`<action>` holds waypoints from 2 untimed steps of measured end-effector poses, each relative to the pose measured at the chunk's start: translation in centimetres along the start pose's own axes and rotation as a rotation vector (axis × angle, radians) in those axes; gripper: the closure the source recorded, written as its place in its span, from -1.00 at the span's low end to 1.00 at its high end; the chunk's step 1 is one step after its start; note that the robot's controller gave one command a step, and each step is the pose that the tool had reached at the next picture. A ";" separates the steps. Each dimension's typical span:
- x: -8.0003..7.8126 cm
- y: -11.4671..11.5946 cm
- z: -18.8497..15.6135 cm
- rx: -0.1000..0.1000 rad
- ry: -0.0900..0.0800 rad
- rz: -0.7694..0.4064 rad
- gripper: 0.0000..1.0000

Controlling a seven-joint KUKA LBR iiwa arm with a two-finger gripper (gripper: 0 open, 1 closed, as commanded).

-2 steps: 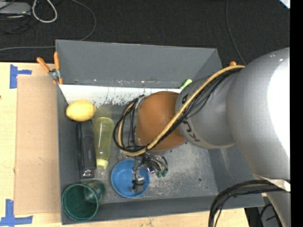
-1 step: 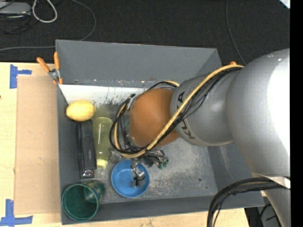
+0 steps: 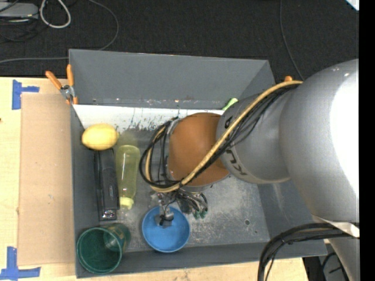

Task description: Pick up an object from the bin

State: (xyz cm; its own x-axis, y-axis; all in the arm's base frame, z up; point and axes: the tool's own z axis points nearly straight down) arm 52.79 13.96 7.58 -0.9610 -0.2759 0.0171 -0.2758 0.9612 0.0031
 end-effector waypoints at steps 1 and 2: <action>0.0 0.0 0.0 0.000 0.000 0.001 1.00; 0.1 0.0 -0.8 0.000 0.001 0.001 1.00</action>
Offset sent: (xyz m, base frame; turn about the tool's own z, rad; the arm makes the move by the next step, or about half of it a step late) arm 0.0000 -0.0002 0.0185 0.0005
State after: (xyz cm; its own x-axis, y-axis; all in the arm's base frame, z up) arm 52.76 13.94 8.37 -0.9614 -0.2745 0.0181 -0.2745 0.9616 0.0031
